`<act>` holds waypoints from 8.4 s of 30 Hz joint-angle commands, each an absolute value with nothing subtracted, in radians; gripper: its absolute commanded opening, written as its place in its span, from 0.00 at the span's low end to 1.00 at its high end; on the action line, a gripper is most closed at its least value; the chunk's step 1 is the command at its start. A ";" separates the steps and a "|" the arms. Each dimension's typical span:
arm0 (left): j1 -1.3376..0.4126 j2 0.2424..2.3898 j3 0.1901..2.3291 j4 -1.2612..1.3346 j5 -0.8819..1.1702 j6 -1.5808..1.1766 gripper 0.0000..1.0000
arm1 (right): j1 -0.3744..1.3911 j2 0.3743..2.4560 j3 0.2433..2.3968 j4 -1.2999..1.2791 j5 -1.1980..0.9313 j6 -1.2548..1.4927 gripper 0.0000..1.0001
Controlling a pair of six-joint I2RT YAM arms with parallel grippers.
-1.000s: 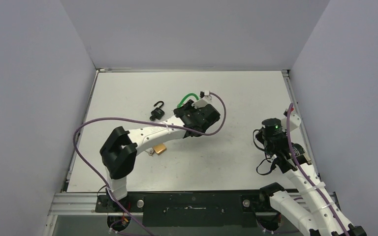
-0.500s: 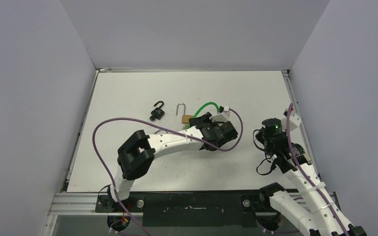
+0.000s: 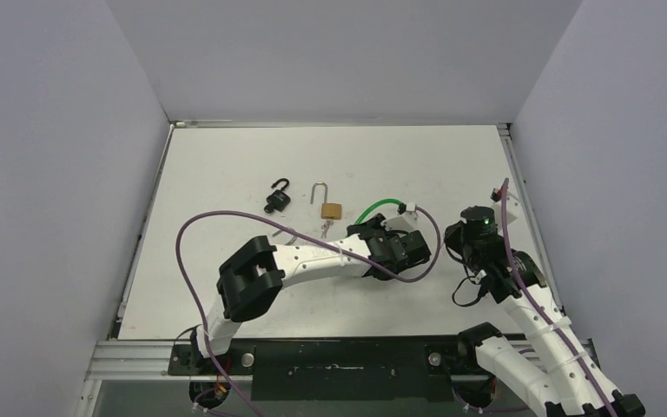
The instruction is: Unlock with the key
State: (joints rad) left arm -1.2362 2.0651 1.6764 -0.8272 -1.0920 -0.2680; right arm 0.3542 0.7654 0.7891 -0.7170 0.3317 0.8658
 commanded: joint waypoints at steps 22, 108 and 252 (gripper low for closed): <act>-0.954 1.762 1.568 -0.676 -0.412 -0.442 0.00 | 0.336 1.253 0.667 -0.252 -0.438 0.671 0.00; -0.765 1.329 0.902 -0.544 -0.312 -0.757 0.60 | 0.334 0.898 0.810 -0.558 0.039 0.778 0.00; -1.072 2.040 1.461 -0.398 0.016 -0.248 0.44 | 0.286 0.799 0.850 -0.811 0.433 0.848 0.00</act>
